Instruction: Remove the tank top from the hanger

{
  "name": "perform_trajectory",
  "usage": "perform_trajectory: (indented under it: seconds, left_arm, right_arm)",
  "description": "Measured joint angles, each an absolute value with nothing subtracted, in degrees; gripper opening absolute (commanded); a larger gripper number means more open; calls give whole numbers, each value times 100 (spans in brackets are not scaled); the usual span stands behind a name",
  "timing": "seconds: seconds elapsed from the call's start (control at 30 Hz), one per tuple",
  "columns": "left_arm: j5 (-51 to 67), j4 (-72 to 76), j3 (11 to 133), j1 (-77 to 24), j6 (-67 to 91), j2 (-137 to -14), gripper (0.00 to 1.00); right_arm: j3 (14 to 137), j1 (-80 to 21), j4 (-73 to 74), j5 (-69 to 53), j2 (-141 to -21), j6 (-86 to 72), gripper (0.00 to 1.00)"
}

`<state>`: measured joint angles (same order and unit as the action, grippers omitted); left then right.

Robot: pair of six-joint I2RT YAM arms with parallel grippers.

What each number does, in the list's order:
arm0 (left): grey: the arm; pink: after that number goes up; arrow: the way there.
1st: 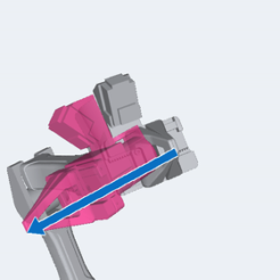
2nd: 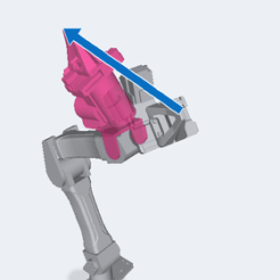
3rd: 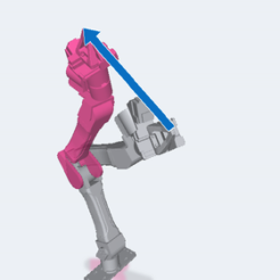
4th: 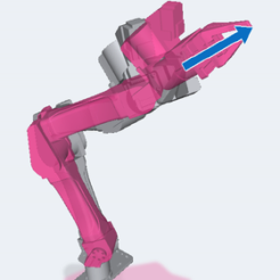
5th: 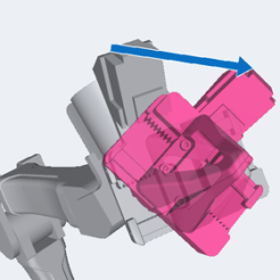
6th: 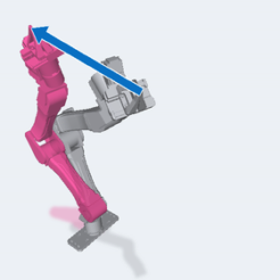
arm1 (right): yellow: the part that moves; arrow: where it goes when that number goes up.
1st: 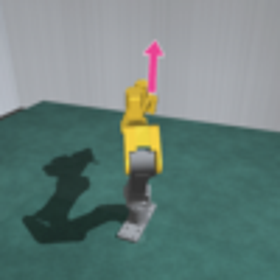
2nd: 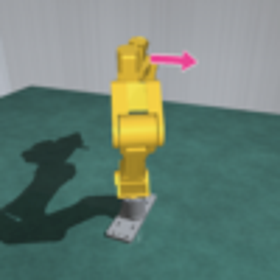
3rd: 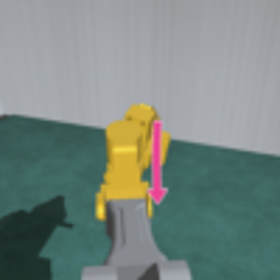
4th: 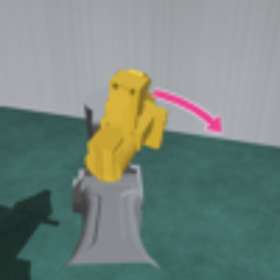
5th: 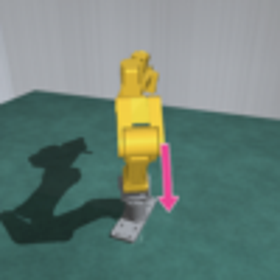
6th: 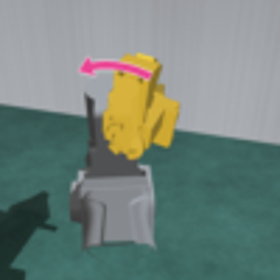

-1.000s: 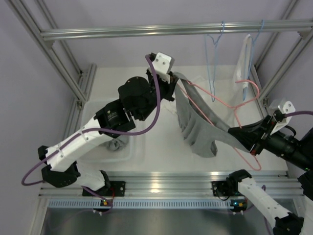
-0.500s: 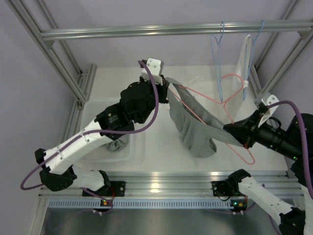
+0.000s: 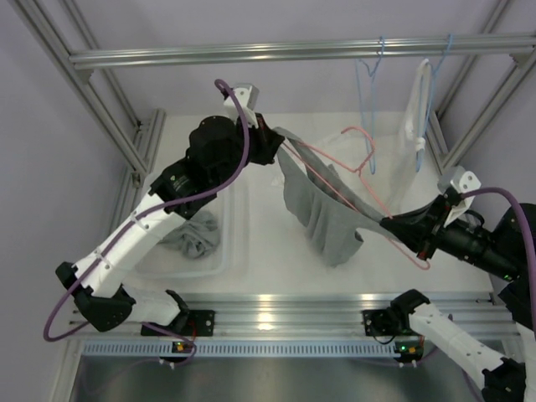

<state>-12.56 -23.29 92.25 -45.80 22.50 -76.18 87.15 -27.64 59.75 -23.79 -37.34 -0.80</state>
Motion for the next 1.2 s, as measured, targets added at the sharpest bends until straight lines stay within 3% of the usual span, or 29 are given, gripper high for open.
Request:
perform_trajectory:
  seconds: [0.6, 0.67, 1.0, 1.2]
  left_arm:
    - [1188, -1778, 8462, -4178, 1986, -7175, 0]
    - [1267, -1754, 8462, -4185, 1986, -7133, 13]
    - [301, -2198, 8680, -4215, 2032, -7098, 17]
    - [209, -2309, 8860, -4215, 2021, -7098, 32]
  right_arm:
    - [7078, -2773, 4718, -2867, -3476, -687, 0]
    - [6982, -2773, 4578, -2908, -3468, -733, 0]
    - [7135, -2775, 4497, -3013, -3210, -751, 0]
    - [7140, -2775, 4497, -3009, -3216, -762, 0]
